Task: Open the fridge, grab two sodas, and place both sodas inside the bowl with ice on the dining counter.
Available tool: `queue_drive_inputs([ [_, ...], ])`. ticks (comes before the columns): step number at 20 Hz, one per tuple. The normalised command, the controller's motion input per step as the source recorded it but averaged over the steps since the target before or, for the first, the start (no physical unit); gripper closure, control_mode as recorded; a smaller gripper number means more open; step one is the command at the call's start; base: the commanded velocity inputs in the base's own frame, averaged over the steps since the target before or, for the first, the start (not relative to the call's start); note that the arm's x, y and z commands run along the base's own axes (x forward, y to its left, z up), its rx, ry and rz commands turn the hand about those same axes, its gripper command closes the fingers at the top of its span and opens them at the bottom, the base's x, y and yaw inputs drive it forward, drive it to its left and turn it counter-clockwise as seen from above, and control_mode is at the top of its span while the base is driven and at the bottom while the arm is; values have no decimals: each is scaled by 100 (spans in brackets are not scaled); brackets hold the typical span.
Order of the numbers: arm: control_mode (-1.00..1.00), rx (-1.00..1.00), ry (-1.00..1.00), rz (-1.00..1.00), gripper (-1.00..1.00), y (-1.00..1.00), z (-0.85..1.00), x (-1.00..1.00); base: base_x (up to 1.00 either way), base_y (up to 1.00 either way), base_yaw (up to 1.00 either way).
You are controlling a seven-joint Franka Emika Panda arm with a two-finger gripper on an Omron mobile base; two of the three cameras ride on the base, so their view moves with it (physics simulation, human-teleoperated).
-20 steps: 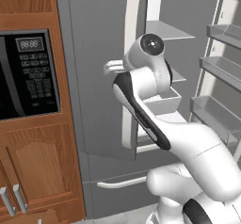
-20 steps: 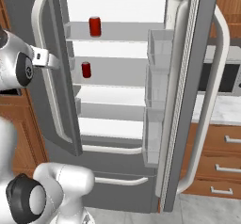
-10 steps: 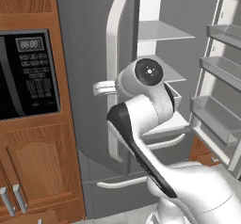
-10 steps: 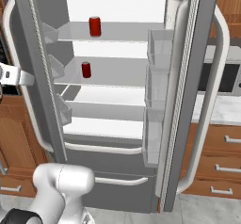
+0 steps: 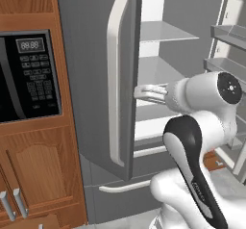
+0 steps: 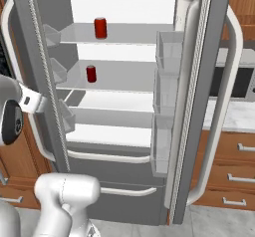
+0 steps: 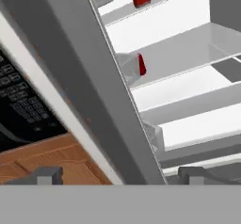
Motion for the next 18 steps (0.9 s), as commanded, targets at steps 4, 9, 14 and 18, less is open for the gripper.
queue_drive_inputs([
  [4, -100, 39, 2, 3, -100, -89, 0, 8, 0, 0, 0],
  [9, -100, 38, 3, 4, -100, -43, 0, 56, 0, 0, 0],
  [14, -100, 31, 4, 14, -100, -2, 0, 74, 0, 0, 0],
  [18, -100, 24, 10, 17, -100, 0, -8, 75, 0, 0, 0],
])
